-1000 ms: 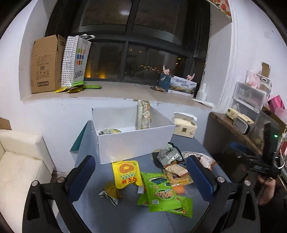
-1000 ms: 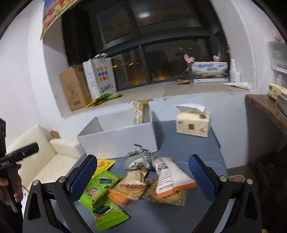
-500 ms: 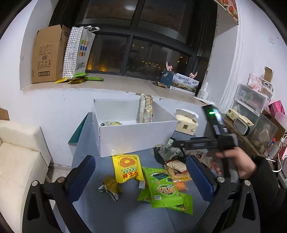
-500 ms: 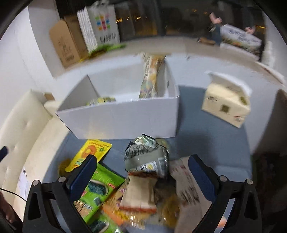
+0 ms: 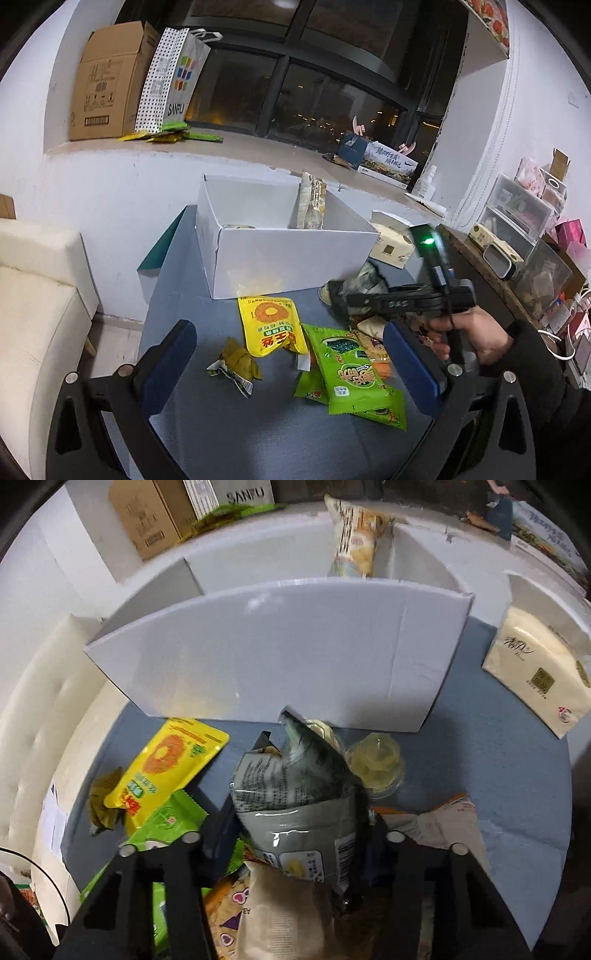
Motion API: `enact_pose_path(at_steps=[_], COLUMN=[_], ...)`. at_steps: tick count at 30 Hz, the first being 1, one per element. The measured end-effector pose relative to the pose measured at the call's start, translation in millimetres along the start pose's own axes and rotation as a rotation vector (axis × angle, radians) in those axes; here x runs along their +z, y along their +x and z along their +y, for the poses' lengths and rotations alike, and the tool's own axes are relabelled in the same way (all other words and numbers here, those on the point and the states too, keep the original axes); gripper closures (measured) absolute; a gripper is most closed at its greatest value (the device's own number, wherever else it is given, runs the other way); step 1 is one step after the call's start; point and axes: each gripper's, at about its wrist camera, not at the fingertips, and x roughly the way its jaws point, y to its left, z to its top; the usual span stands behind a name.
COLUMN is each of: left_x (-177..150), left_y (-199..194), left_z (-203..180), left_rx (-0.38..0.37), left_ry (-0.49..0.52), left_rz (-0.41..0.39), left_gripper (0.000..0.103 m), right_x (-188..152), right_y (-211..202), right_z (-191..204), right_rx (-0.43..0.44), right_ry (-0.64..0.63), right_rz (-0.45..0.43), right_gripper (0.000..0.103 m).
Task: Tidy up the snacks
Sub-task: 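Grasp the grey foil bag with the right tool while the left tool grasps the yellow ring-print bag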
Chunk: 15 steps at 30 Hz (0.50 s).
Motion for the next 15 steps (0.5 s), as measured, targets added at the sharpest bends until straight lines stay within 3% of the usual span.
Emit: enact_pose_path(at_steps=[4, 9, 15], left_x=[-1, 2, 9], left_y=[13, 50, 130], left_z=[-1, -2, 3], left_rx=[0.006, 0.015, 0.064], left_ry=[0.017, 0.029, 0.006], left_rz=[0.033, 0.128, 0.327], left_gripper=[0.0, 0.0, 0.001], right_x=[-7, -15, -36], right_y=[-31, -99, -169], right_z=[-2, -1, 9], right_rx=[0.015, 0.049, 0.081], right_ry=[0.013, 0.028, 0.023], right_rz=[-0.087, -0.265, -0.473], right_gripper=[0.05, 0.05, 0.05])
